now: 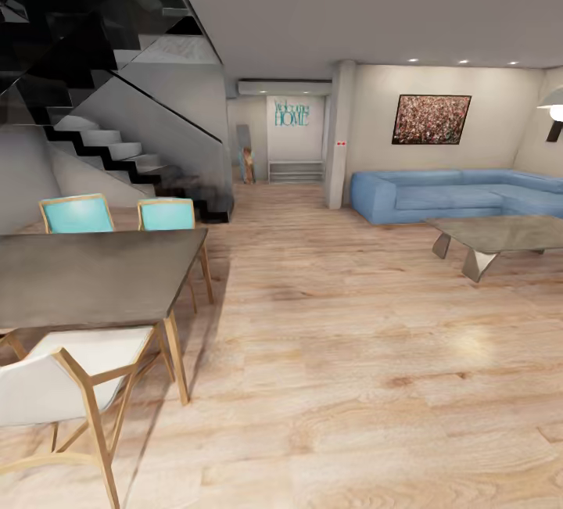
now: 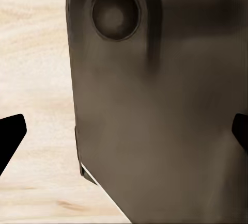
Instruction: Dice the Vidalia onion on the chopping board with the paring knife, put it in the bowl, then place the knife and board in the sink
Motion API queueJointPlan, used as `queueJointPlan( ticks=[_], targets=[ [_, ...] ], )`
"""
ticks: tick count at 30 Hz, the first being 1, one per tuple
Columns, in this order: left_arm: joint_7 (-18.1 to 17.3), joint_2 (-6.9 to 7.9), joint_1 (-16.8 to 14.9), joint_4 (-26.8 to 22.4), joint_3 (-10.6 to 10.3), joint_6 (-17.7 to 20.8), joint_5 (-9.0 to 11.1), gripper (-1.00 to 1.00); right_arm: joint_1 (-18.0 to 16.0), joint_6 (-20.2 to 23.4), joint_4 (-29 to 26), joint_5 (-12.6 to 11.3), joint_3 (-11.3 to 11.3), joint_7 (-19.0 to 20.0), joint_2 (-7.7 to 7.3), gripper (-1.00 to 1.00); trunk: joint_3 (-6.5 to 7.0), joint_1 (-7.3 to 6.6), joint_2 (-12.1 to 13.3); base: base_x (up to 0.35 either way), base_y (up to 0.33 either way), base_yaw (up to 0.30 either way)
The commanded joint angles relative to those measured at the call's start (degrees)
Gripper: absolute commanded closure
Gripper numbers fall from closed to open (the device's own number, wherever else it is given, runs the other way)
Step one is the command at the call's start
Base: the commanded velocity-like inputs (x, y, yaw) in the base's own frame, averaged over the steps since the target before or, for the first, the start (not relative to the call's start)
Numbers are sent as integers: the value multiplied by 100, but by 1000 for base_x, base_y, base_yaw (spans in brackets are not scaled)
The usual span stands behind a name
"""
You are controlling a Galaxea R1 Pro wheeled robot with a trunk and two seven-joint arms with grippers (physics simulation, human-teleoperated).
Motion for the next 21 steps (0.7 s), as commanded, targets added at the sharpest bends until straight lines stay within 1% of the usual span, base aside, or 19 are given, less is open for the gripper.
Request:
queueJointPlan(
  ticks=[1,2,6,11,15,21],
  targets=[
    [0,0,-1,0,0,0,0,-100,-1,0,0,0,0,0,0,-100,-3,0,-2,0,0,0],
    [0,-26,18,33,-9,-9,25,-100,24,9,-26,13,14,-9,18,-100,-3,0,-2,0,0,0],
    [0,-29,17,72,8,-9,31,-100,25,9,-26,16,16,-9,18,-100,-3,0,-2,0,0,0],
    [0,-36,47,-16,16,-94,37,-100,-62,9,-158,7,14,-9,179,-100,-3,0,-2,0,0,0],
    [0,-35,50,-72,0,-221,43,-100,-69,9,-179,9,17,-9,192,-100,-3,0,-2,0,0,0],
    [0,-30,50,-86,9,-242,37,-100,-71,9,-184,9,16,-9,193,-100,-3,0,-2,0,0,0]
  ],
)
